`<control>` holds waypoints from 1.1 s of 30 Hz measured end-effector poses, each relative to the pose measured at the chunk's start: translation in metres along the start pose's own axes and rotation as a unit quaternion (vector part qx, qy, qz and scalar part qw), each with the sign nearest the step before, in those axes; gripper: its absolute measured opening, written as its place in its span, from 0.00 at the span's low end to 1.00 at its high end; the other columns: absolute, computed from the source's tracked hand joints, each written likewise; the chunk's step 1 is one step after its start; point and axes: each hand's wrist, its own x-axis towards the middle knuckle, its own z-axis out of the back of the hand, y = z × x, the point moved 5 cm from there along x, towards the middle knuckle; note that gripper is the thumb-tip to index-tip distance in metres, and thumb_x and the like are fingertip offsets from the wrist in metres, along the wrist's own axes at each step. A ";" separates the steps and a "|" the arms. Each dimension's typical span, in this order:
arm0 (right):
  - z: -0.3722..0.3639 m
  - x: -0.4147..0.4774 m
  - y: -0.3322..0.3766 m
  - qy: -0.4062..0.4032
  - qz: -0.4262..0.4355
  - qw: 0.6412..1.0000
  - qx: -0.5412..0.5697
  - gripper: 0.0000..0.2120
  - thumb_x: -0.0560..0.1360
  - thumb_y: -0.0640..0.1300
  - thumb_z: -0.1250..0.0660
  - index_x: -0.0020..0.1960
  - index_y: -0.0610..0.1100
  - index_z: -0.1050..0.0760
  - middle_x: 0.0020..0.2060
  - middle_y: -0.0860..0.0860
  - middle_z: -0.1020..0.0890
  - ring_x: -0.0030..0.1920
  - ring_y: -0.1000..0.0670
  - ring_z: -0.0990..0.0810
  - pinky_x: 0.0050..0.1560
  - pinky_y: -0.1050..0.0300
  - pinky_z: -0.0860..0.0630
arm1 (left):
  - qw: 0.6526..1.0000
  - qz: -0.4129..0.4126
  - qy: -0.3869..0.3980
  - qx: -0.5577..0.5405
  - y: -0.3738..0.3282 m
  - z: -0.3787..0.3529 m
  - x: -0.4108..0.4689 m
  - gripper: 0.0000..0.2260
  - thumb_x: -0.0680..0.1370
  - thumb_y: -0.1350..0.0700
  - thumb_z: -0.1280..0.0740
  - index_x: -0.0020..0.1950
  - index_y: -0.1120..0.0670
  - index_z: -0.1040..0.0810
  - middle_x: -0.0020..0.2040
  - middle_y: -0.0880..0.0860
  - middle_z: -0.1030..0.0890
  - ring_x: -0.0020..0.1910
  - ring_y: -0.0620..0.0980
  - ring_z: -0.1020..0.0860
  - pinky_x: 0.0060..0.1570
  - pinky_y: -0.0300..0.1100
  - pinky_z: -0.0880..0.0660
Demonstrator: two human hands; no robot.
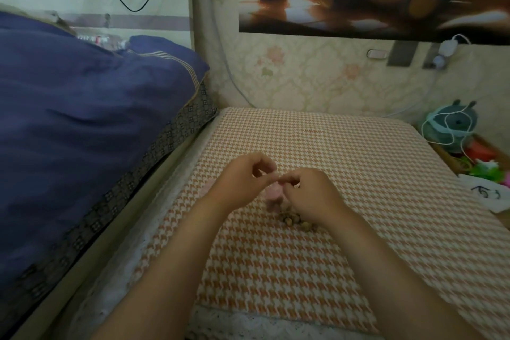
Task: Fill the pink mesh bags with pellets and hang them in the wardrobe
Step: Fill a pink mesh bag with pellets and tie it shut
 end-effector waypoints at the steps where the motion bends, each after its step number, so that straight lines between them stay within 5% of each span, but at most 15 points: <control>1: 0.003 -0.004 -0.001 0.007 -0.002 1.000 0.003 0.11 0.78 0.48 0.37 0.55 0.55 0.16 0.41 0.58 0.14 0.37 0.62 0.18 0.44 0.56 0.18 | 1.000 -0.001 0.018 0.014 -0.005 -0.004 -0.005 0.04 0.75 0.51 0.27 0.47 0.46 0.20 0.43 0.42 0.18 0.42 0.40 0.21 0.43 0.37 0.22; 7: 0.016 -0.026 -0.006 0.052 -0.001 0.997 0.053 0.11 0.80 0.42 0.37 0.54 0.50 0.16 0.34 0.57 0.16 0.28 0.65 0.20 0.29 0.72 0.30 | 0.993 -0.005 0.025 0.111 -0.027 -0.014 -0.022 0.05 0.74 0.47 0.27 0.48 0.45 0.17 0.48 0.42 0.21 0.46 0.42 0.23 0.47 0.42 0.23; 15: 0.011 -0.027 -0.014 0.073 -0.009 0.991 0.109 0.11 0.77 0.40 0.35 0.52 0.51 0.15 0.33 0.55 0.16 0.28 0.59 0.20 0.27 0.65 0.27 | 0.984 0.058 0.068 0.154 -0.029 -0.013 -0.029 0.07 0.75 0.53 0.31 0.48 0.47 0.14 0.43 0.46 0.15 0.42 0.43 0.19 0.44 0.42 0.21; 18: 0.004 -0.022 -0.012 0.086 0.007 0.988 0.129 0.11 0.77 0.41 0.33 0.51 0.53 0.15 0.36 0.54 0.14 0.35 0.53 0.16 0.36 0.60 0.20 | 0.980 0.082 0.063 0.171 -0.023 -0.011 -0.027 0.07 0.75 0.55 0.32 0.46 0.51 0.13 0.40 0.50 0.15 0.39 0.46 0.19 0.38 0.40 0.22; 23: 0.003 -0.009 -0.036 0.034 -0.026 0.985 0.169 0.09 0.78 0.43 0.34 0.55 0.51 0.18 0.38 0.52 0.14 0.33 0.56 0.17 0.37 0.58 0.19 | 0.979 0.076 0.069 0.178 -0.021 -0.020 -0.020 0.08 0.75 0.59 0.31 0.48 0.52 0.13 0.47 0.50 0.14 0.46 0.46 0.18 0.49 0.40 0.22; 29: 0.018 0.005 -0.084 -0.038 -0.041 0.996 -0.076 0.13 0.79 0.44 0.37 0.60 0.53 0.19 0.61 0.54 0.20 0.58 0.50 0.21 0.57 0.50 0.22 | 0.982 0.072 0.100 0.140 -0.014 -0.027 -0.010 0.09 0.76 0.58 0.32 0.45 0.47 0.14 0.47 0.46 0.14 0.46 0.47 0.18 0.49 0.45 0.19; 33: 0.003 0.014 -0.115 0.028 -0.069 0.980 -0.185 0.27 0.77 0.33 0.38 0.74 0.51 0.30 0.74 0.48 0.33 0.72 0.45 0.34 0.69 0.47 0.31 | 0.983 0.073 0.120 0.122 -0.007 -0.027 -0.007 0.08 0.76 0.58 0.32 0.49 0.48 0.14 0.48 0.45 0.15 0.43 0.43 0.19 0.46 0.43 0.19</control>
